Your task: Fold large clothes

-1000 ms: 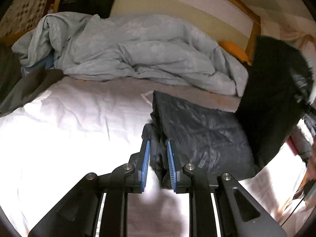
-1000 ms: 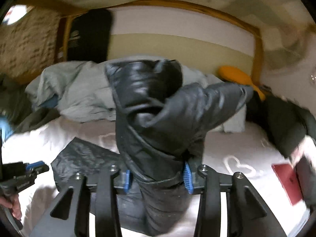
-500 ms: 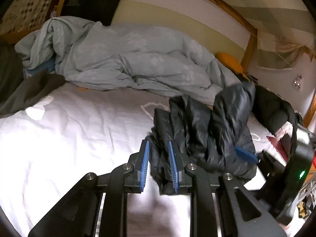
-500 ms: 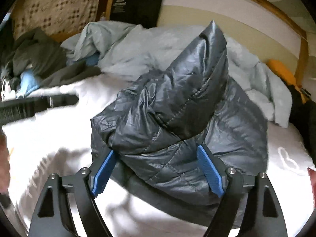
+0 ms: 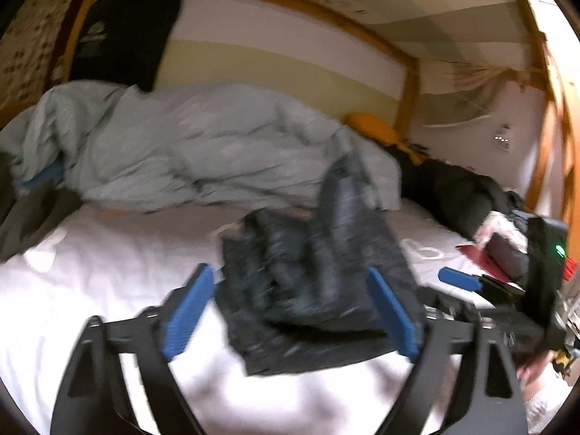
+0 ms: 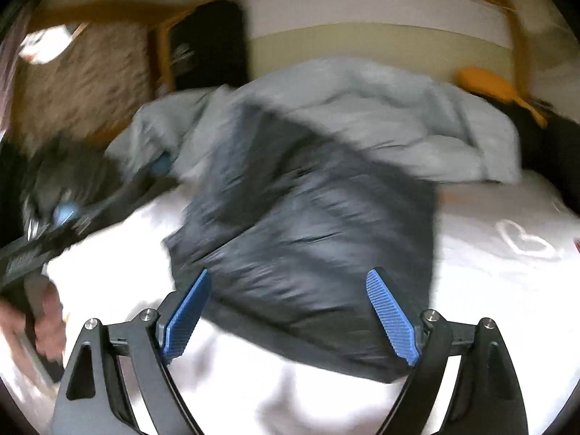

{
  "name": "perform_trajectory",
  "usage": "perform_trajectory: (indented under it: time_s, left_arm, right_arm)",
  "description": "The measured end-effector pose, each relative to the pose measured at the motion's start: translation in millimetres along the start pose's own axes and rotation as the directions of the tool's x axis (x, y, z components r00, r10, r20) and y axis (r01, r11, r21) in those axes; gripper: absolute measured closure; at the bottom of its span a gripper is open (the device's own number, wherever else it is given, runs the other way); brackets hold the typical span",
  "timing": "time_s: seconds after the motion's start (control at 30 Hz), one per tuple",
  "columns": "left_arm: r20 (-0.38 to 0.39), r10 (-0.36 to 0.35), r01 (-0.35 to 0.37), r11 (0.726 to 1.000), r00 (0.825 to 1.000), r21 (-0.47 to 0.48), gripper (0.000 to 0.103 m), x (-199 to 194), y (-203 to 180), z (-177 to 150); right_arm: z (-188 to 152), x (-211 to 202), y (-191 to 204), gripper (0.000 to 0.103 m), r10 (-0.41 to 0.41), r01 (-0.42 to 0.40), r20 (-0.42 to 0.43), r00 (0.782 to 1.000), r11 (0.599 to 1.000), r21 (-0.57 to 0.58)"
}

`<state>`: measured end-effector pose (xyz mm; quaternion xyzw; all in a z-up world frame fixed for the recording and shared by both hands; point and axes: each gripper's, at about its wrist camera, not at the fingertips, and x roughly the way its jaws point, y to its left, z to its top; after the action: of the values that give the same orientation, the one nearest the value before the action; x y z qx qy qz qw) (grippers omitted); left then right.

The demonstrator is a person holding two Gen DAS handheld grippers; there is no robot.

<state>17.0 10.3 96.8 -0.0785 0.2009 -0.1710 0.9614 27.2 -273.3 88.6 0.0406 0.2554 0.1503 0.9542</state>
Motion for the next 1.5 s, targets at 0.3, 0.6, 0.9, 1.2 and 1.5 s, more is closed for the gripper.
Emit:
perform_trajectory:
  time_s: [0.3,0.6,0.9,1.2,1.5]
  left_arm:
    - [-0.117,0.049,-0.04,0.996,0.992,0.079,0.011,84.0,-47.5,51.8]
    - [-0.115,0.201,-0.199,0.98,0.973,0.029,0.093,105.4,-19.3,42.5]
    - [-0.157,0.24,-0.249,0.968,0.958,-0.038,0.089,74.1,13.3,14.7]
    - [-0.277,0.255,-0.275,0.961,0.926,-0.034,0.075,122.8,55.5,-23.8]
    - [-0.275,0.243,-0.246,0.969,0.93,0.024,0.073,129.1,52.9,-52.3]
  right_arm:
    - [11.7,-6.9,-91.0,0.015,-0.153,0.15,-0.005,0.988,0.963,0.225]
    - [8.5,8.8,-106.1,0.015,-0.095,0.104,-0.047,0.994,0.96,0.261]
    - [-1.9,30.5,-94.5,0.015,-0.038,0.069,-0.13,0.991,0.967,0.246]
    - [-15.8,57.9,-92.7,0.015,-0.009,0.064,-0.211,0.978,0.965,0.256]
    - [-29.5,78.6,-100.2,0.003,-0.007,0.095,-0.277,0.961,0.948,0.303]
